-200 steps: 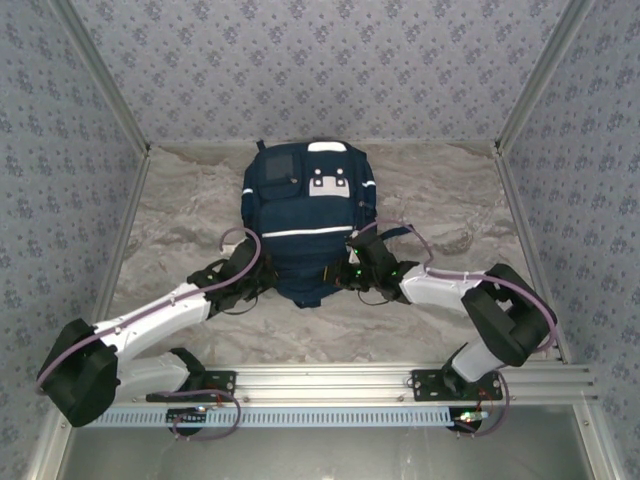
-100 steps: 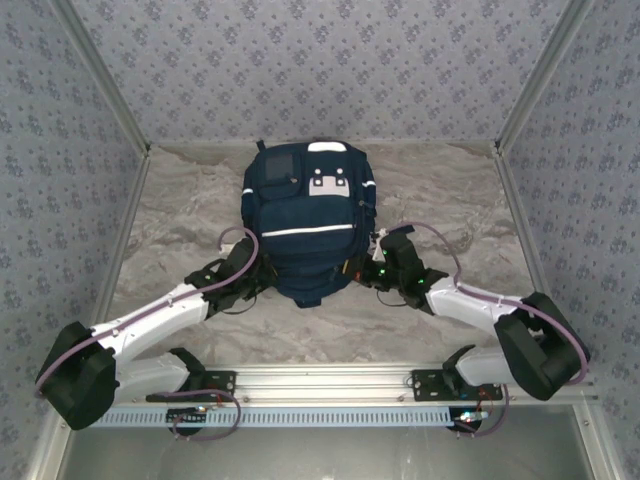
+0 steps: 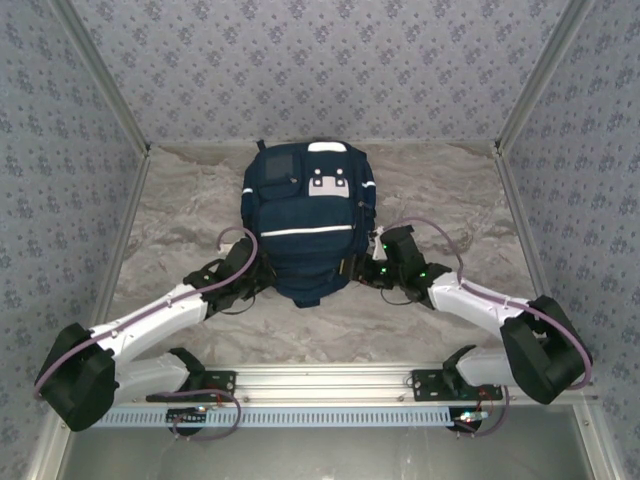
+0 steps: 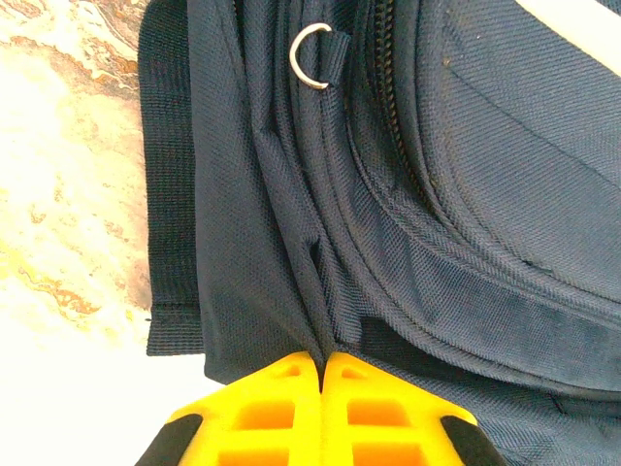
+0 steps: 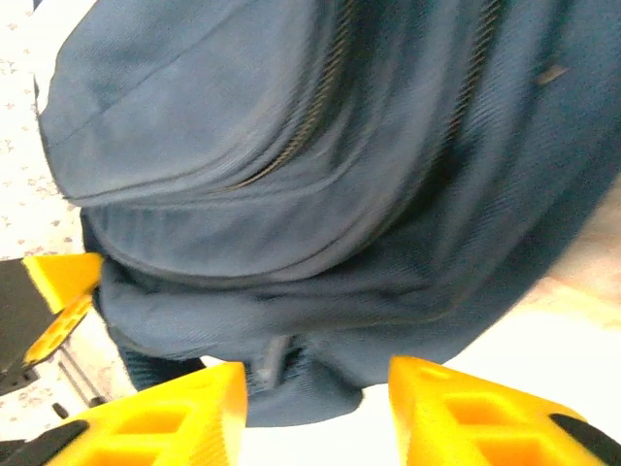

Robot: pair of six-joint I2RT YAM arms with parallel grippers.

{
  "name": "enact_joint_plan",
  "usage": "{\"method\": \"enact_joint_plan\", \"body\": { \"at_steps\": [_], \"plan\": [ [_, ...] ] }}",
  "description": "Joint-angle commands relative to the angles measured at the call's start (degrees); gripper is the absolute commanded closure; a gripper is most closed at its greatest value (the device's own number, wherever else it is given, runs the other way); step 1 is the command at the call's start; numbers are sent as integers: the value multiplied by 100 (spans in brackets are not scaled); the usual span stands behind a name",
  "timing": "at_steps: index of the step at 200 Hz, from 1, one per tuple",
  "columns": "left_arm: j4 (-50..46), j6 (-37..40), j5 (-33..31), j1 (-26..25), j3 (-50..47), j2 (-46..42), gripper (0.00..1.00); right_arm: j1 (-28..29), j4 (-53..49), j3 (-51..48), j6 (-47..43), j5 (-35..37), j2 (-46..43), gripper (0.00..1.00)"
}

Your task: Pack books, pencil case, and school supplies into a backpack

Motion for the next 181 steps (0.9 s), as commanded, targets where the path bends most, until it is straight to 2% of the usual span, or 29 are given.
{"method": "enact_joint_plan", "body": {
  "at_steps": [1,14,62,132,150,181],
  "plan": [
    [-126,161,-108,42,116,-137,100,389,-581,396,-96,438,-40,48],
    [-126,161,-96,44,134,-121,100,547,-793,555,-63,634,56,45],
    [-151,119,-96,37,167,-148,100,781,-1372,1027,-79,1186,597,44],
    [-51,39,-7,42,170,-95,100,1004,-1256,1276,-116,1305,1117,44],
    [-38,38,-2,37,158,-69,100,1004,-1324,1363,-188,1389,1247,46],
    [-26,41,-14,42,89,-94,100,997,-1581,1515,-337,1446,1305,55]
  ]
}}
